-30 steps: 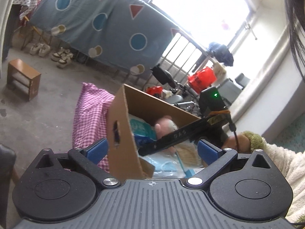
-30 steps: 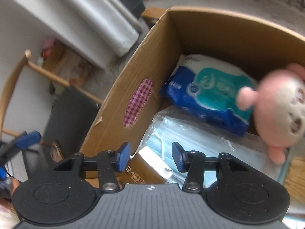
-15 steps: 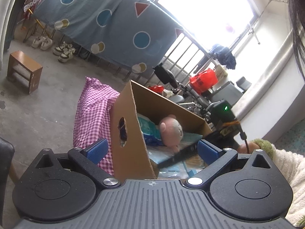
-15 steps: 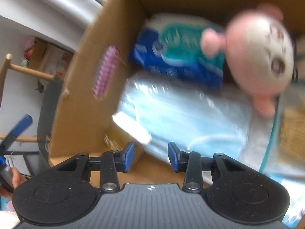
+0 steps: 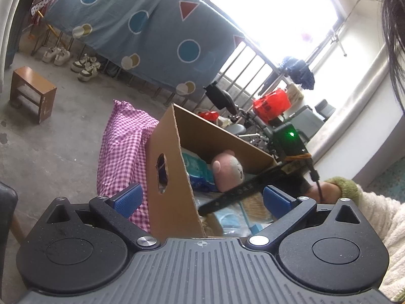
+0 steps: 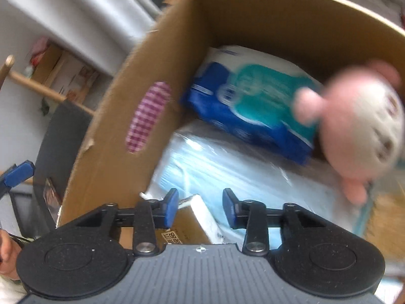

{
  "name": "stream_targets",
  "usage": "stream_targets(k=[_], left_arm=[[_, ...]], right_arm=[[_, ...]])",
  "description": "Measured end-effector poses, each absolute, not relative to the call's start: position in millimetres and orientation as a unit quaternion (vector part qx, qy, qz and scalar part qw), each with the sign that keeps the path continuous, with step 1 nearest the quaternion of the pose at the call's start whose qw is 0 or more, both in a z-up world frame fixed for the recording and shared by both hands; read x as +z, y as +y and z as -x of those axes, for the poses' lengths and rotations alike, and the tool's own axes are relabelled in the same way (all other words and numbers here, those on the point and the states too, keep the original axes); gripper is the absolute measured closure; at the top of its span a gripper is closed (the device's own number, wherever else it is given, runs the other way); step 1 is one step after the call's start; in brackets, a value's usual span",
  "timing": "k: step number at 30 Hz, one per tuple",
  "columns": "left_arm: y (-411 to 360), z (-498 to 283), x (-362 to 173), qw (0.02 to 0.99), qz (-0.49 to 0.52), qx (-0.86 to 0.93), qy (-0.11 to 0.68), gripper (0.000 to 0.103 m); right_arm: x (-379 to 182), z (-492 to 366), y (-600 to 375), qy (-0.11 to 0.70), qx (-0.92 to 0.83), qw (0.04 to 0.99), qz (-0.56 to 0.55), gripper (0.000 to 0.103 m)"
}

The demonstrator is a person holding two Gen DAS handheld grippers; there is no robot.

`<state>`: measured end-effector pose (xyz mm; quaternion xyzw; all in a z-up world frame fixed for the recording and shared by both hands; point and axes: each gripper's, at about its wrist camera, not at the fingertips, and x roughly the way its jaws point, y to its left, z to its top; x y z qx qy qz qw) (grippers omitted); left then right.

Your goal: Organize soft objects

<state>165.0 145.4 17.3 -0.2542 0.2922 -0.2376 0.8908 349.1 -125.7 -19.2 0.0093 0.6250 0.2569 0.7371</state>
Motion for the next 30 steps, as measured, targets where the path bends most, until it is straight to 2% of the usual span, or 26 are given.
stream_targets(k=[5,10,13,18,21,26,30], left_arm=[[146.4,-166.6,15.3,0.888,0.259,-0.241,0.293,0.001],[145.6,-164.5,15.5,0.888,0.257,-0.241,0.295,0.001],[146.3,-163.4,16.9,0.889,0.257,-0.240,0.293,0.001],[146.8,-160.3,17.5,0.891,0.254,-0.238,0.290,0.001],[147.0,-159.8,15.6,0.891,0.255,-0.240,0.289,0.001],[146.9,-161.8,15.9,0.888,0.262,-0.242,0.290,0.001],[147.0,-159.5,17.4,0.889,0.259,-0.241,0.290,0.001]], right_arm=[[-37.1,-340.2,-150.2,0.666,0.217,0.712,-0.046,0.063],[-44.0,-343.1,-158.7,0.678,0.213,0.694,-0.119,0.061],[-39.0,-340.5,-142.9,0.667,0.230,0.698,-0.121,0.060],[-14.3,-338.2,-156.1,0.648,0.215,0.720,-0.123,0.049],[-16.0,-337.4,-172.0,0.666,0.183,0.715,-0.106,0.042],[-47.2,-333.3,-162.9,0.717,0.185,0.662,-0.118,0.042],[-49.7,-334.1,-138.6,0.717,0.212,0.655,-0.110,0.040]])
